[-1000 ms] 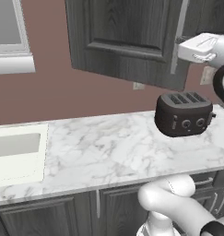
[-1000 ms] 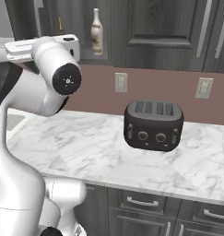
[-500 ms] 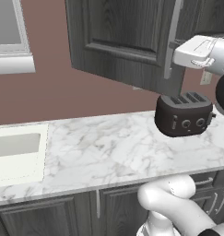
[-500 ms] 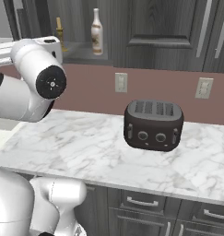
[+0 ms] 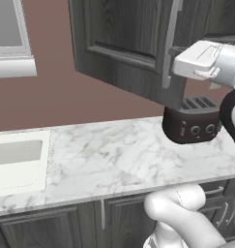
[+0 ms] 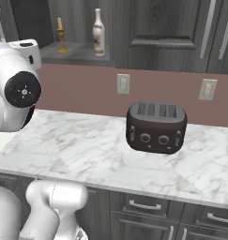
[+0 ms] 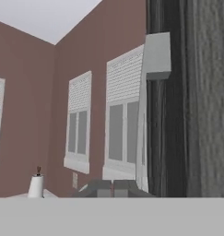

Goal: Get the candle and the liquor from the cabinet and move them to the dining counter.

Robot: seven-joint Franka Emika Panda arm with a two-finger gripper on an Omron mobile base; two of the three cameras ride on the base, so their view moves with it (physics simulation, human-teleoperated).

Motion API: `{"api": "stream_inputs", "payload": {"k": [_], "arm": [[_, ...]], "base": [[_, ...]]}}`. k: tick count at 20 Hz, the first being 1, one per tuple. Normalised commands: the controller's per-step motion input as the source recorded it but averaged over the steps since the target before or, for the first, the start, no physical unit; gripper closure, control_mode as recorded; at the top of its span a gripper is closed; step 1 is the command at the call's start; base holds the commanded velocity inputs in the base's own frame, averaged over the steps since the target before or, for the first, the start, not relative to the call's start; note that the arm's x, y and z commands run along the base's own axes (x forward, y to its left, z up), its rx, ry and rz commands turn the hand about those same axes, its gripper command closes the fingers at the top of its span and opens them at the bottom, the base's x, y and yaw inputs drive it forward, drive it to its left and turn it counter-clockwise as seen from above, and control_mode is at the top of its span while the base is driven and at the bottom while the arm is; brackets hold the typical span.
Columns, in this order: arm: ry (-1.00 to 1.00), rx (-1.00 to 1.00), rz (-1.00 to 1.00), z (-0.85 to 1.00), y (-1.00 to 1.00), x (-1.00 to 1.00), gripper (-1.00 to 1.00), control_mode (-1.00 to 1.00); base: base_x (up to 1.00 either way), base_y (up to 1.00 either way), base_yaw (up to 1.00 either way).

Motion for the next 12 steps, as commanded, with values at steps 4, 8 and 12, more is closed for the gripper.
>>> {"api": "stream_inputs", "payload": {"k": [4, 8, 12], "arm": [[0.0, -0.01, 0.0, -0.01, 0.51, -0.13, 1.0, -1.0], [0.0, -0.01, 0.0, -0.01, 0.47, -0.05, 1.0, -1.0], [0.0, 0.0, 0.0, 0.0, 0.4, -0.02, 1.0, -1.0]], "base": [[0.0, 0.0, 0.0], [0.0, 0.0, 0.0], [0.0, 0.0, 0.0]]}}
